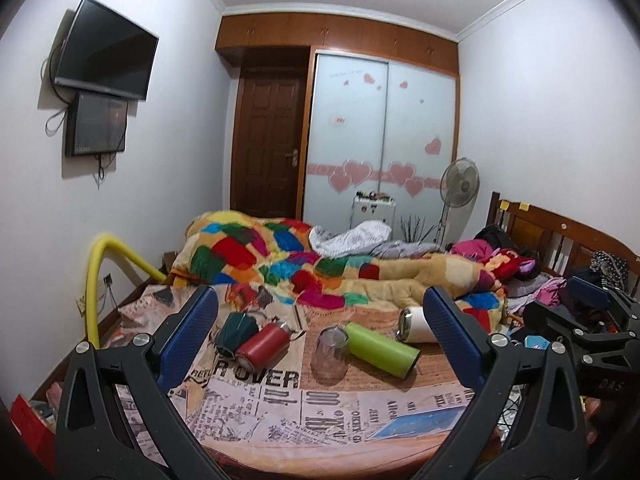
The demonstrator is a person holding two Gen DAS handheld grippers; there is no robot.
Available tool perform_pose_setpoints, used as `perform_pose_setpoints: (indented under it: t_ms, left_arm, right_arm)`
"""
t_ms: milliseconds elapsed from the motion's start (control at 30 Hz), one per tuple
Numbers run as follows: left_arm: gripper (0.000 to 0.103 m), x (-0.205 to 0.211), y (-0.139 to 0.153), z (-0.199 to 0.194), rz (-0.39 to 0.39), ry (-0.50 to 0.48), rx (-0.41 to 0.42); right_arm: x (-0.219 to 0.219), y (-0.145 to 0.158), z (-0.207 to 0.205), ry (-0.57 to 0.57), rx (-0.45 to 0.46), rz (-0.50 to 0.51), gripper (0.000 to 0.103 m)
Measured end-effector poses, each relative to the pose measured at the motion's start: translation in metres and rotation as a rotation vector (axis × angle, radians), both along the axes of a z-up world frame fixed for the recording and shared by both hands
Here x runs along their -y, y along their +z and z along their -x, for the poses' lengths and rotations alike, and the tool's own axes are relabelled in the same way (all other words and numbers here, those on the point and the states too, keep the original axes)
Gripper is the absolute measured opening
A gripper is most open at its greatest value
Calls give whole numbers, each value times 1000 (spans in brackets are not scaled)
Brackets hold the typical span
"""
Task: Flip cup upright
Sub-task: 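Move the right tool down to the lime-green bottle and close on it, then lift the lime-green bottle with the right tool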
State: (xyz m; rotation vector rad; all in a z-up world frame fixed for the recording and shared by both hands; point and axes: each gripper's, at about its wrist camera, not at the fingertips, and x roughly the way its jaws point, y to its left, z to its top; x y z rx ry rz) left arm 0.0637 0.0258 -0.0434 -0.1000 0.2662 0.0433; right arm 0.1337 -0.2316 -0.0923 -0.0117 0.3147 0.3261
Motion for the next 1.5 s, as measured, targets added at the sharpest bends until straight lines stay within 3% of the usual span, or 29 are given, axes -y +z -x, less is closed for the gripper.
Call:
perform_pose_setpoints:
  t_ms: [233,467,733,1000,1133,1267,1500]
  left_arm:
    - [103,-22,-54,-55,16,25,-152]
    - [103,-31,-116,-105,23,22,-313]
    - [103,-32,-161,-139,36,8,-395]
    - [103,-36,-179,-155,65,11,-429]
    - [103,-40,-182,-157,67,14,-429]
    - [103,-41,-180,-157,68,18,-425]
    - [103,-41,-171,-153,69,20,-409]
  right_arm:
    - [-13,-39,-67,36,-152,114,103]
    - [-37,-96,-149,144,-377,278,103]
    - [-62,-133,-225,276,-566,391,96]
    - [-80,-163,-266,355,-702,479,75]
    - [-82,-178,-276,370,-759,510,71]
    - [-83,-184,-277,363,-756,534,70]
    - [-82,-182,-267,360,-757,488,63]
